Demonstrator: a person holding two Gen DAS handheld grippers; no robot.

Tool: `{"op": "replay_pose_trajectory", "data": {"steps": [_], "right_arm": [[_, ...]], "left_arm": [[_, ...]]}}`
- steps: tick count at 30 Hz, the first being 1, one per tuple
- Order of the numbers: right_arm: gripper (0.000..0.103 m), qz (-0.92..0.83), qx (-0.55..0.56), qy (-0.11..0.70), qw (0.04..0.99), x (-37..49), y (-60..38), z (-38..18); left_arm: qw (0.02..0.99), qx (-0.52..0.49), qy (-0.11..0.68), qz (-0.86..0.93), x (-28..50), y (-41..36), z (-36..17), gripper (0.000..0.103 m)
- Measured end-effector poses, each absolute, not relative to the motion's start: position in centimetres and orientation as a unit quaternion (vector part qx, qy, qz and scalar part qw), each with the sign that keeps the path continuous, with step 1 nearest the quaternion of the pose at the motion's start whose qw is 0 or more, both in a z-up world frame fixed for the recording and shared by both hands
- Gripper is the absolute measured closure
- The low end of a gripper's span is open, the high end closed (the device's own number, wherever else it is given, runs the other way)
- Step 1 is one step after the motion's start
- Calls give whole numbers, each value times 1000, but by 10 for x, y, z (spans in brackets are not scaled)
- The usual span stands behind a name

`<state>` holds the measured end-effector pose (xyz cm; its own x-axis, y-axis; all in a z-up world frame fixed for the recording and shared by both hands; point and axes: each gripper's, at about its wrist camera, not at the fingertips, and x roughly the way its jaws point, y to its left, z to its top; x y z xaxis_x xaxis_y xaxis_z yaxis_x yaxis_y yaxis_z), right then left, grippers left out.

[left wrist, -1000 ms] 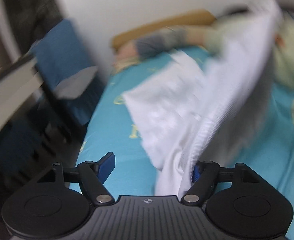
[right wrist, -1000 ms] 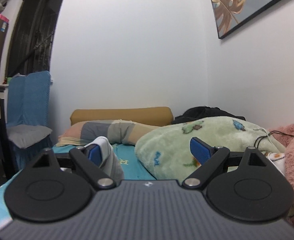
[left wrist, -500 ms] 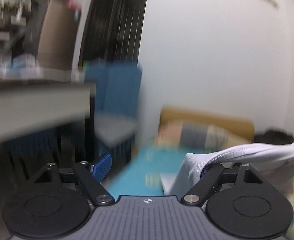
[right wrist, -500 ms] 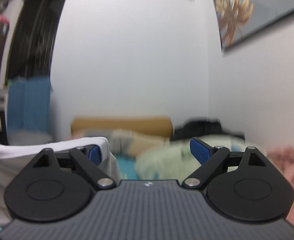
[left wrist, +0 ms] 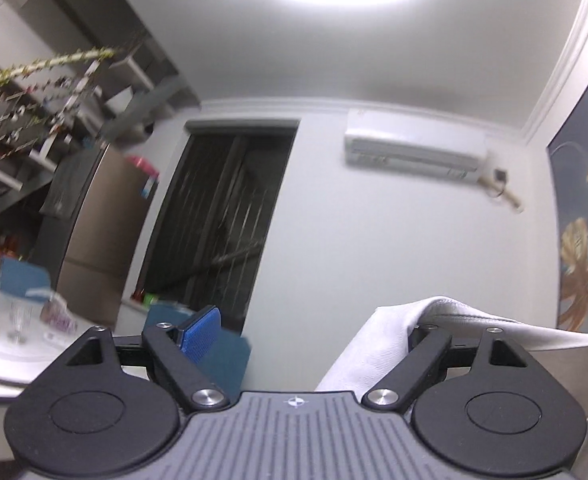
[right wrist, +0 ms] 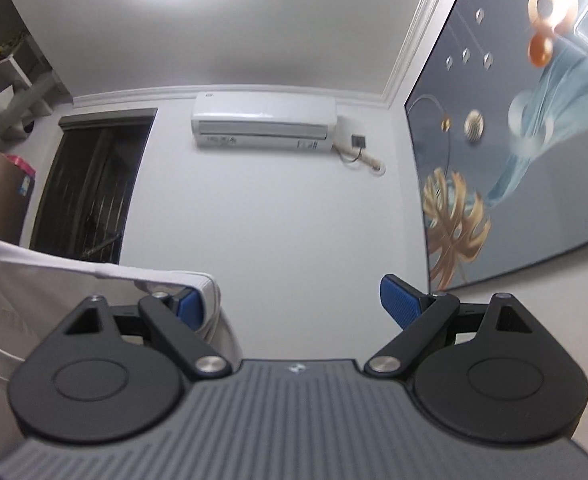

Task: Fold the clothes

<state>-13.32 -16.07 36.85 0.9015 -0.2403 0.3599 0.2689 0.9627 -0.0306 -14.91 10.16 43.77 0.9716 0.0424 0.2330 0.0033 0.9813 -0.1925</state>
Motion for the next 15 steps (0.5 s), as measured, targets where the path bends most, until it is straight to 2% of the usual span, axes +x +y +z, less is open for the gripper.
{"op": "replay_pose_trajectory", "data": {"steps": [3,6,10,15], "right_arm": [[12,-137,-46,-172,974,-139,-164,375],[12,-145,-55,-161,975,-128,-165,363],[12,-153,-64,-117,979,-76,-166,320],[12,-150,-49,-26,987,35,-180,233]], "left_arm": [[988,-98,-116,-5,-172,91,445,13],[990,-102,-95,-15,-152,92,430,12],[994,-104,-33,-20,-50,105,369,11],[996,-78,37,-26,84,103,264,11]]}}
